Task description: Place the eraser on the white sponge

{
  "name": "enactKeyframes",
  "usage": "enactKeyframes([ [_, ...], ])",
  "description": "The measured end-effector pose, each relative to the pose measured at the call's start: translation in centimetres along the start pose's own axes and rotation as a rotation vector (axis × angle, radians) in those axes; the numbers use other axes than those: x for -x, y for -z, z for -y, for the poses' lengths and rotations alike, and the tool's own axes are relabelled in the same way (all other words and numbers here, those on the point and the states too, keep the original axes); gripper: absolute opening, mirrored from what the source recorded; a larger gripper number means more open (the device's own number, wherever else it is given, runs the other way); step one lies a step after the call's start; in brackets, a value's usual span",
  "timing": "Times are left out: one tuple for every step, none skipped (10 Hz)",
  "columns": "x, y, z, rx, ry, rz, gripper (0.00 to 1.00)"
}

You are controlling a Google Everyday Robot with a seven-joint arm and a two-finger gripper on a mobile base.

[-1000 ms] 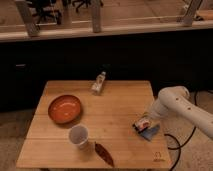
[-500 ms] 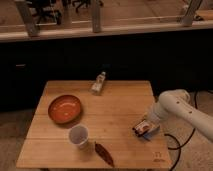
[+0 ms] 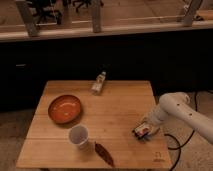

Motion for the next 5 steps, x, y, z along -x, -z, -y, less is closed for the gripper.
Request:
enactKeyframes([
  [-0.3,-0.1,-0.1,-0.001,-0.007,0.003,0.0],
  [-0.6,-0.2,-0.2,-0.004,-0.02,0.009,0.0],
  [-1.1,-0.1,-0.4,-0.006,-0.032,0.01,0.0],
  [-1.6,-0.1,-0.5,-0.008,-0.041,0.01,0.0],
  [-2.0,-0.1,-0.5,-0.01,-0.048,0.009,0.0],
])
